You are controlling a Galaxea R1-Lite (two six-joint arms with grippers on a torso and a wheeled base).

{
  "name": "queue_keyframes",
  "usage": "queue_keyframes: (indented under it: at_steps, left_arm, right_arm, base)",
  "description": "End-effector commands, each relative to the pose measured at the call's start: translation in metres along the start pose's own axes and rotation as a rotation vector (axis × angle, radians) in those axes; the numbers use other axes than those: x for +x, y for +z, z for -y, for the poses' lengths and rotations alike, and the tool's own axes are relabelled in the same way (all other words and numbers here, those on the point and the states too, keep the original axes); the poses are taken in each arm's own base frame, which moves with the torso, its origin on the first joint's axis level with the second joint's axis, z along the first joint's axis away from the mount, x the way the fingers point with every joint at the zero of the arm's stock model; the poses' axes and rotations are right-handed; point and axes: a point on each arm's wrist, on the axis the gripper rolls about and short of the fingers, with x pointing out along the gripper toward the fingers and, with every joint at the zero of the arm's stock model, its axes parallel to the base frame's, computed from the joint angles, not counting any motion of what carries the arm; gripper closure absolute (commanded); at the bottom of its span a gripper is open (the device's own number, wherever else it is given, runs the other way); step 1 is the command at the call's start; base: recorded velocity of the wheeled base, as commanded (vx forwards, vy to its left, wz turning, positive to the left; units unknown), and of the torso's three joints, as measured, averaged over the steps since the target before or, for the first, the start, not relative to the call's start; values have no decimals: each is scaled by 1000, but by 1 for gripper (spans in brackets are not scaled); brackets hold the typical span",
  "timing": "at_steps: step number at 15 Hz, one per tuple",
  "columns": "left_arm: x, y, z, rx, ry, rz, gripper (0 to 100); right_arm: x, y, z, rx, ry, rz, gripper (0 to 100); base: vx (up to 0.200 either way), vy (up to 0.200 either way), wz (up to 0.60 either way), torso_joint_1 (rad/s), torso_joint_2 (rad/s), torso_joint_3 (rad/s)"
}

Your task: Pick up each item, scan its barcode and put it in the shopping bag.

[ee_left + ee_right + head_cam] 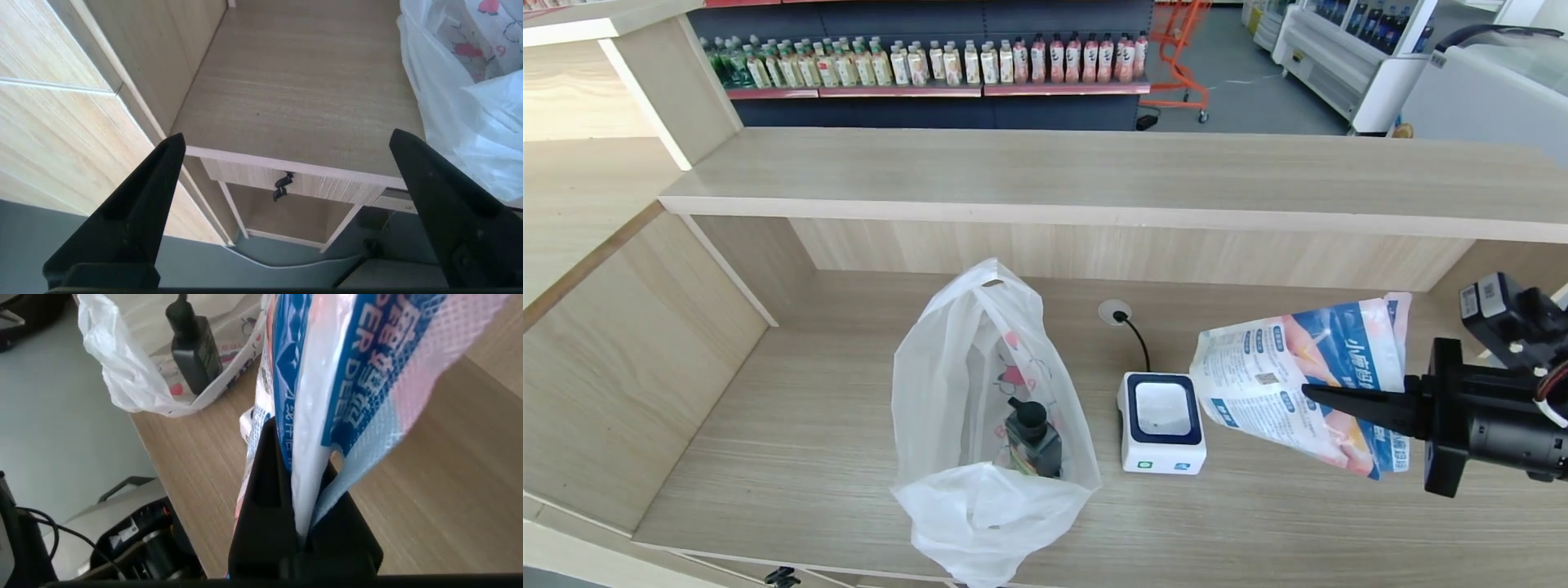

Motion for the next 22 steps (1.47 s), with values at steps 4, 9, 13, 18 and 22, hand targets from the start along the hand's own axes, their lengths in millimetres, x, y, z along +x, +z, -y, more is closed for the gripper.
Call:
queue_keyframes:
  at_steps: [4,9,13,18,22]
  left_arm:
    - [0,0,0,0,1,0,0]
    - [0,0,0,-1,1,0,0]
    - [0,0,0,0,1,0,0]
    - [0,0,0,-1,1,0,0]
    - [0,0,0,0,1,0,0]
  right_arm:
    - [22,-19,12,-23,65,-48,100]
    - [48,-37,30,-209,138,-61,100]
    - [70,-46,39,-304,217,-9,100]
    - [97,-49,47,-357,256,9,100]
    - [108,-55,47,-362,270,9,100]
  base:
    - [0,0,0,0,0,0]
    - [0,0,0,0,0,0]
    - [0,0,0,0,0,0]
    - [0,0,0,0,0,0]
    - [0,0,0,0,0,0]
